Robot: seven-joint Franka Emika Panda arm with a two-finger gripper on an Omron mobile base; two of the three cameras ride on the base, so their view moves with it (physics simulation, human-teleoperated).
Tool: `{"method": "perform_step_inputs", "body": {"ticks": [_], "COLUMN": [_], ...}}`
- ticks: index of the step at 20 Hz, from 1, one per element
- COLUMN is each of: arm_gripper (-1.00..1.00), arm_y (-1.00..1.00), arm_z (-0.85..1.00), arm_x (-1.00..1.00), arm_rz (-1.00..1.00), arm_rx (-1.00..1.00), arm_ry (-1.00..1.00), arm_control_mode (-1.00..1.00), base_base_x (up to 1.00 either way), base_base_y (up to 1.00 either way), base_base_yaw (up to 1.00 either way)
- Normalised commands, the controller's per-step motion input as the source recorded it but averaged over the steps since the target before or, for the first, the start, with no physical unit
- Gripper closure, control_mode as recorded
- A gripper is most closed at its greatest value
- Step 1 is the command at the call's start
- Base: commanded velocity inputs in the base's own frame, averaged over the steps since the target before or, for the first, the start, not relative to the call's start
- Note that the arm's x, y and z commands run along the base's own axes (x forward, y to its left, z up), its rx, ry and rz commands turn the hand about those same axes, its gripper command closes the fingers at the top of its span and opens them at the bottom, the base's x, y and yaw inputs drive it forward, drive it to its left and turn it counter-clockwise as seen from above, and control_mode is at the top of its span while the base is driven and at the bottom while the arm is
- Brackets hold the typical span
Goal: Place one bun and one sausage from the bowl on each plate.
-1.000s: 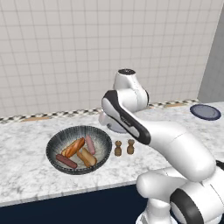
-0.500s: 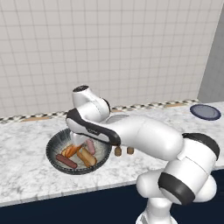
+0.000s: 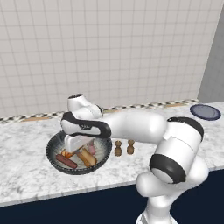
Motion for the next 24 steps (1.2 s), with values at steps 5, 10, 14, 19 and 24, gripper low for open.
{"method": "perform_step_inputs", "body": {"ticks": [5,10,14,19,24], "arm_gripper": [-1.00,-1.00,-1.00,-1.00,-1.00], "arm_y": [0.09,-0.02,-0.29,-0.09,0.00], "arm_z": [-0.61,-0.26,0.02,-0.23,-0.40], "arm_x": [0.05,0.00,0.00,0.00,0.00], "arm_rz": [0.00,0.00,0.00,0.00,0.00], "arm_rx": [-0.01,0.00,0.00,0.00,0.00], "arm_ry": [0.10,0.02,0.00,0.00,0.00], "arm_control_mode": [-1.00,-1.00,-1.00,-1.00,-1.00], "base_base_x": [0.00,0.00,0.00,0.00,0.00], "base_base_y": [0.00,0.00,0.00,0.00,0.00], "base_base_yaw": [0.00,0.00,0.00,0.00,0.00]}}
